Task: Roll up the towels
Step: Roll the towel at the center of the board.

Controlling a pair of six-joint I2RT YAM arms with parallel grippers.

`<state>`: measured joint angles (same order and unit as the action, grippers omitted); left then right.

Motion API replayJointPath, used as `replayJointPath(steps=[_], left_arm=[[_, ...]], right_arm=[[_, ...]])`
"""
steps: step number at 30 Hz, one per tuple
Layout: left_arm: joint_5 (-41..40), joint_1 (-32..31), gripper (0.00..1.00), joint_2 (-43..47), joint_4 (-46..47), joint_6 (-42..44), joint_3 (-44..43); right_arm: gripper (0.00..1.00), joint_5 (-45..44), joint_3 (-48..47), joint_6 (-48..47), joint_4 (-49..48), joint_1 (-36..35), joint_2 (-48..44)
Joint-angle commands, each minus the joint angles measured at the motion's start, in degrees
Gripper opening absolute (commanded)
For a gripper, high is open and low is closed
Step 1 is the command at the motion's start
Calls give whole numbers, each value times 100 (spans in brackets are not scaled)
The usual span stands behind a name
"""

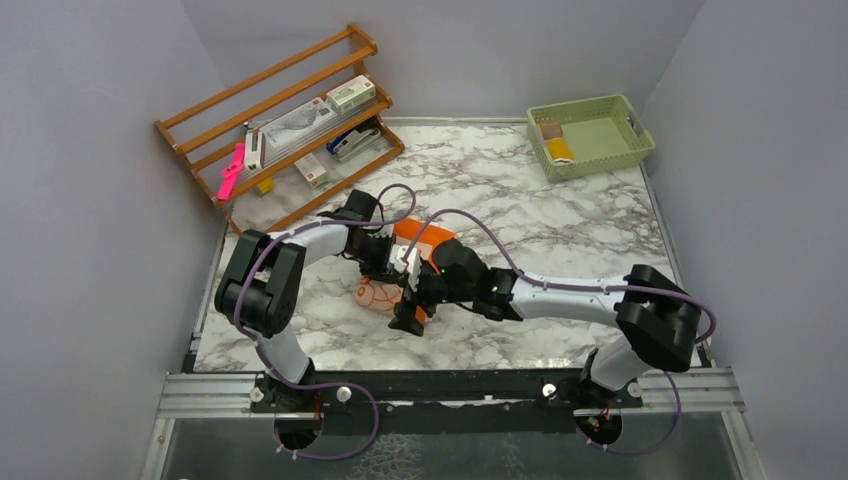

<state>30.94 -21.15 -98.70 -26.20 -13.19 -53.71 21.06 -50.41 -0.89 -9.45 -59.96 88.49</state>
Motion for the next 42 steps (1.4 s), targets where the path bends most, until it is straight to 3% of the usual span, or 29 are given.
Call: replayJointPath(steps=[1, 8, 15, 19, 24, 27, 28, 36, 39, 42], left_arm=[[-170, -4, 0, -464, -365, 183, 309], [15, 91, 0, -536, -360, 194, 308], [48, 119, 0, -587, -357, 184, 313], [78, 155, 0, -631, -367, 172, 312], [448, 413, 0, -479, -310, 153, 338], [833, 828, 0, -113, -174, -7, 328], [946, 1039, 0, 40, -128, -79, 287], [706, 1720, 0, 1461, 306, -1022, -80], [606, 1982, 0, 1976, 453, -1249, 71], [563, 2233, 0, 2374, 489, -1263, 253]], right_arm=[[100, -1384, 223, -702, -328, -254, 163], [99, -1709, 167, -1027, -637, -483, 675], [87, -2112, 69, -1100, -537, -691, 1157], [73, -2395, 38, -979, -412, -734, 1231], [45, -2697, -144, -661, -167, -738, 1391], [22, -1968, -157, -480, -212, -694, 1298], [20, -1540, -238, -418, -171, -638, 1296], [13, 2013, -823, 712, -38, 379, 1551], [12, 2842, -885, 1360, -382, 762, 1638], [9, 3335, -1345, 1657, 76, 1061, 1962]])
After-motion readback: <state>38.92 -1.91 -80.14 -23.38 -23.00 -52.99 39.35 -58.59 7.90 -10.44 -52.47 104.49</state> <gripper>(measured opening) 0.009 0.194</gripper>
